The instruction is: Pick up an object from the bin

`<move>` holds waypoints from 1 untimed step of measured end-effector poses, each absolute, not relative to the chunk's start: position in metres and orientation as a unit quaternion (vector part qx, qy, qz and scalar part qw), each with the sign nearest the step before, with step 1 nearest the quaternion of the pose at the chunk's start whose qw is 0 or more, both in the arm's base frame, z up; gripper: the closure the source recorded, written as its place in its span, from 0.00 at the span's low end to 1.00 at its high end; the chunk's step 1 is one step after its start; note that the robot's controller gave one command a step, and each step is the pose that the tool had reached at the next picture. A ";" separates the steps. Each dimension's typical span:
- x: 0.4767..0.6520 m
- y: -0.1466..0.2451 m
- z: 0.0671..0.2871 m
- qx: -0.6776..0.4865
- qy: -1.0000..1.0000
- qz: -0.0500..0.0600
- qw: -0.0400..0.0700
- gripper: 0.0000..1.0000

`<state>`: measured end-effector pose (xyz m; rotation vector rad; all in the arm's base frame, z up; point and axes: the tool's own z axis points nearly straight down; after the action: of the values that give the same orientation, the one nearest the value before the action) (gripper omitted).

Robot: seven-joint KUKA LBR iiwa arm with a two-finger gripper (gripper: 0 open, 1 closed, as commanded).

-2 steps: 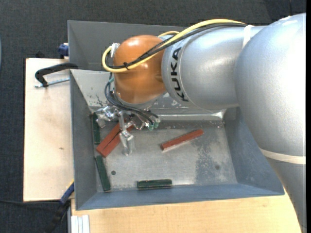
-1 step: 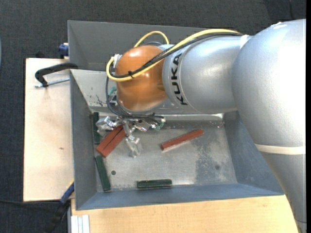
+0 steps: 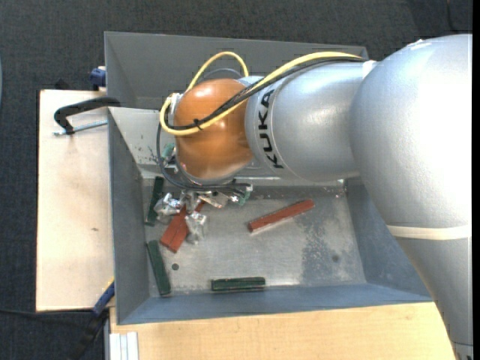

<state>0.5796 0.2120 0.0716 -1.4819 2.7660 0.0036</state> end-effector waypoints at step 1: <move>0.580 0.212 0.072 -0.472 0.881 0.001 0.002 1.00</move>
Offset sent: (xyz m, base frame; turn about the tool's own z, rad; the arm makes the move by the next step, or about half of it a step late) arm 0.0000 -0.0001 0.0368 0.0000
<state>0.5796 0.2120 0.0716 -1.4821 2.7661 0.0034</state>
